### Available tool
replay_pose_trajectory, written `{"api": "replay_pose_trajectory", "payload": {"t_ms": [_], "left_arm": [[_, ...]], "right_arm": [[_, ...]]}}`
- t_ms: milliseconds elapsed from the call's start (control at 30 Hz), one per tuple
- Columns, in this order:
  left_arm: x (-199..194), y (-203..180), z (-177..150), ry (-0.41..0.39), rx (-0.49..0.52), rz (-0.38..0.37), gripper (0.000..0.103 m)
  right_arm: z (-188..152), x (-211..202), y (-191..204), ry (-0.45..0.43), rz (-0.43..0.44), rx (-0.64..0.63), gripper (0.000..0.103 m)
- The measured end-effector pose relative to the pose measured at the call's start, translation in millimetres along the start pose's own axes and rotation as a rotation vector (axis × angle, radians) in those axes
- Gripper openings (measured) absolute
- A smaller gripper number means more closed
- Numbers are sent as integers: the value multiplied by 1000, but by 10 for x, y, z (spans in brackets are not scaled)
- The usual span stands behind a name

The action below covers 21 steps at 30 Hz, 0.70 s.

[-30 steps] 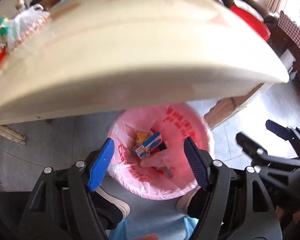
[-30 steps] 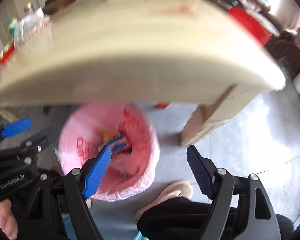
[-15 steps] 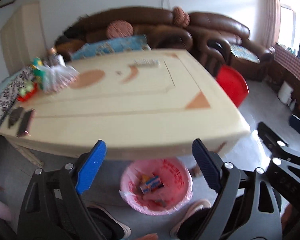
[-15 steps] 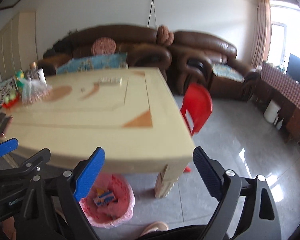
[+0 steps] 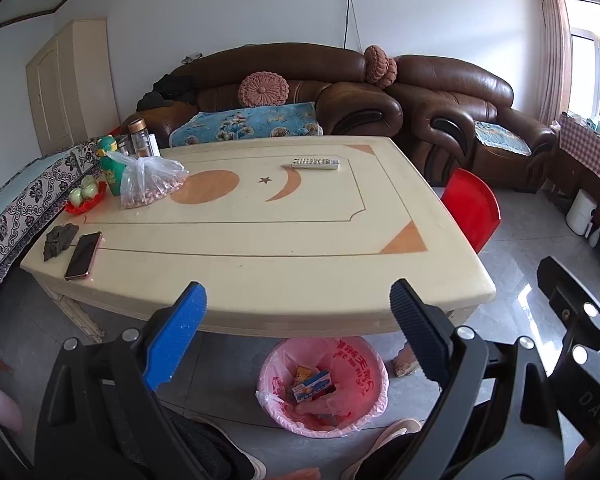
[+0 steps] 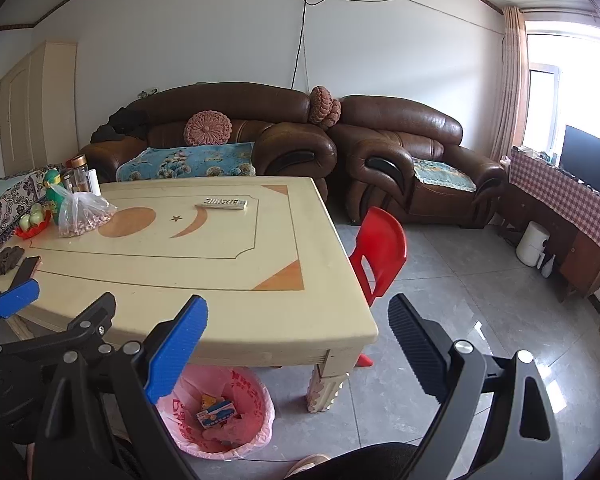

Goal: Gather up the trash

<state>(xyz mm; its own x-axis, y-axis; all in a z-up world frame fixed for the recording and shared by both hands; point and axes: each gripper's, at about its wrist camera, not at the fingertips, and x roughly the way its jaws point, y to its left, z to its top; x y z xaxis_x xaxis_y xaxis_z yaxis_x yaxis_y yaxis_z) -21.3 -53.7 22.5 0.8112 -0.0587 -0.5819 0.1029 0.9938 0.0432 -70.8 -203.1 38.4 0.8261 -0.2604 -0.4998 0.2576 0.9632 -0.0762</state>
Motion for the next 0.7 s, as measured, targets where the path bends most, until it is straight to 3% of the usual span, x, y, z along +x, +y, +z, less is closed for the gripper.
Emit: {"api": "replay_pose_trajectory", "payload": {"t_ms": [700], "left_arm": [[-30, 58, 24, 0, -7, 20, 91]], "right_arm": [[-30, -36, 25, 1, -16, 2, 90]]}}
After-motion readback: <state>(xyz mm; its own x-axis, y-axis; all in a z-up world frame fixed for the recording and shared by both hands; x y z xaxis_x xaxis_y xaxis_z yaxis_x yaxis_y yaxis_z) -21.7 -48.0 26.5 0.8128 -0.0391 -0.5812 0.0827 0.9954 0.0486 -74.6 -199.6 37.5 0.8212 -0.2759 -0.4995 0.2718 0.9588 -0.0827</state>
